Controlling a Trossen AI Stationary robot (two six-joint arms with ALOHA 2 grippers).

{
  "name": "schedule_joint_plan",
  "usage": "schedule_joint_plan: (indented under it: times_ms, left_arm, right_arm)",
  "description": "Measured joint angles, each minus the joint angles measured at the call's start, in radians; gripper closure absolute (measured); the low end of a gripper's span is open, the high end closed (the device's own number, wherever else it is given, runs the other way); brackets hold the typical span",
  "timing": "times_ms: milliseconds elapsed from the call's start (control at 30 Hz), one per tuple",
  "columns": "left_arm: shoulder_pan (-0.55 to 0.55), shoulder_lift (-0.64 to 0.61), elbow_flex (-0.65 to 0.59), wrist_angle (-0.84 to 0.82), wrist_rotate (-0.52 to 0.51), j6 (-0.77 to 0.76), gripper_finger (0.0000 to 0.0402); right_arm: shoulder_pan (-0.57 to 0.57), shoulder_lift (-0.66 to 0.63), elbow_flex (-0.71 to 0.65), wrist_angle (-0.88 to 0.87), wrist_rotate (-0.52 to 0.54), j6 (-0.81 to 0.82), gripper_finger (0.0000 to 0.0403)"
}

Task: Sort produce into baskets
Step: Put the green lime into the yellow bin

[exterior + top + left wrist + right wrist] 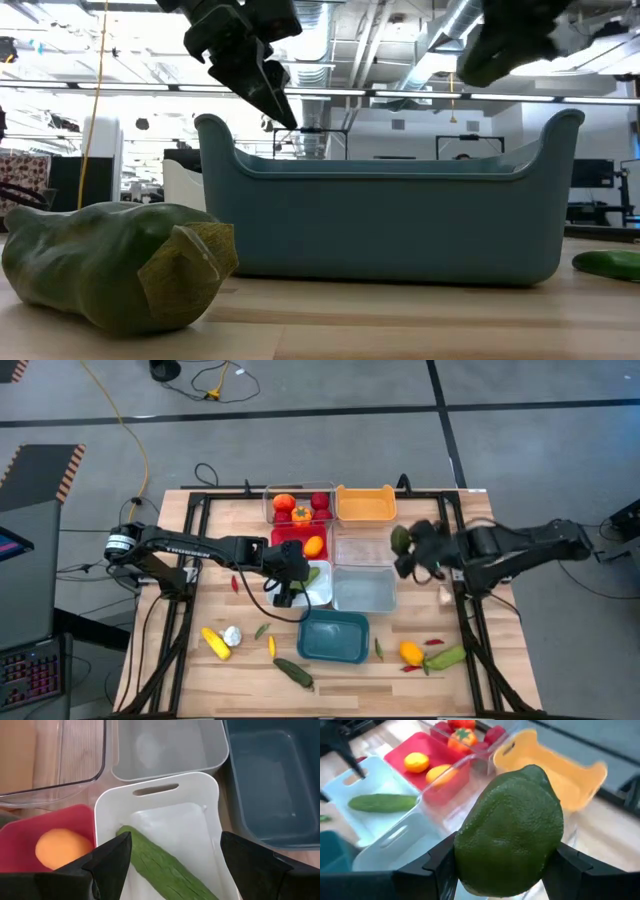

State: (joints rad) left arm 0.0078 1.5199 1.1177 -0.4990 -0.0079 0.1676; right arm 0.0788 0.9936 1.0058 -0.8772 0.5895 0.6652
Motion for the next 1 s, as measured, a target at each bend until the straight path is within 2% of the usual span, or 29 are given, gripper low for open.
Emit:
schedule_joint_plan:
  times_ms: [267, 400, 567, 700, 1000]
  left_arm:
    - [0.0, 0.0, 0.0, 0.0, -0.012, -0.062, 0.0109]
    - [0.001, -0.008, 0.0, -0.01, -0.033, -0.128, 0.0109]
    - [0.016, -0.064, 0.001, -0.057, -0.027, -0.224, 0.011]
    - [0.036, -0.116, 0.001, -0.162, -0.031, -0.32, 0.0109]
    - [0.056, -0.178, 0.001, -0.448, -0.031, -0.502, 0.0109]
  right_arm:
    - [-0.383, 0.101, 0.0, 0.276, -0.392, -0.48, 0.0152]
    - [-0.522, 0.192, 0.0, 0.351, -0.499, -0.622, 0.0152]
    - [-0.65, 0.315, 0.0, 0.401, -0.519, -0.695, 0.0152]
    - [-0.726, 0.399, 0.0, 0.459, -0.521, -0.7, 0.0152]
    - [-0.811, 0.505, 0.0, 0.595, -0.523, -0.7, 0.0152]
